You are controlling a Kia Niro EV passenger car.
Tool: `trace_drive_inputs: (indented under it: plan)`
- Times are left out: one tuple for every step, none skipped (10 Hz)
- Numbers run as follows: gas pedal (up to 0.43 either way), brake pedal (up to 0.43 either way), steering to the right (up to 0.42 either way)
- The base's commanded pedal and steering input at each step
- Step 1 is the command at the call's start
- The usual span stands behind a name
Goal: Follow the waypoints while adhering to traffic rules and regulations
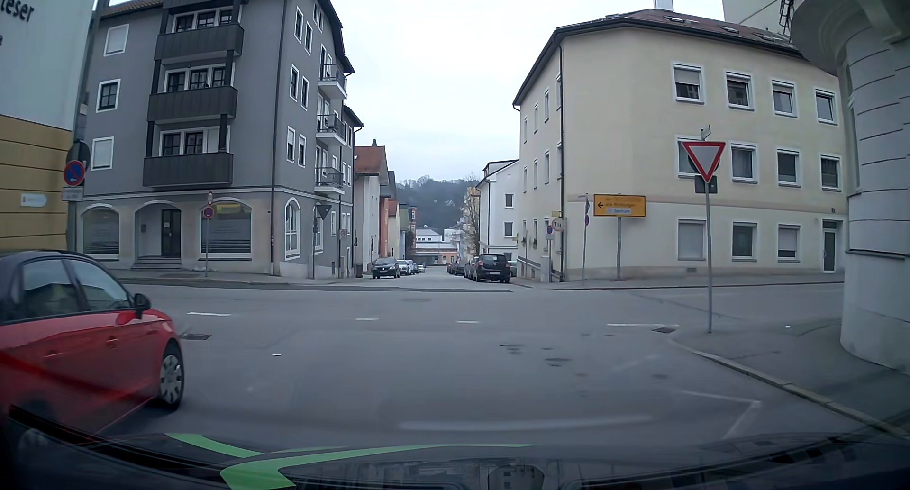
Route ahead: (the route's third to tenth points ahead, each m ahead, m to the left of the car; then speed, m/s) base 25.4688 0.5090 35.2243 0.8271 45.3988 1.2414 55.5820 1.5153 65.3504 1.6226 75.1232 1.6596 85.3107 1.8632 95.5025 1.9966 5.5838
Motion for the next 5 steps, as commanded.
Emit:
trace_drive_inputs:
  plan:
    - [0.000, 0.238, -0.022]
    - [0.000, 0.238, -0.030]
    - [0.000, 0.256, -0.034]
    - [0.000, 0.268, -0.034]
    - [0.000, 0.280, -0.034]
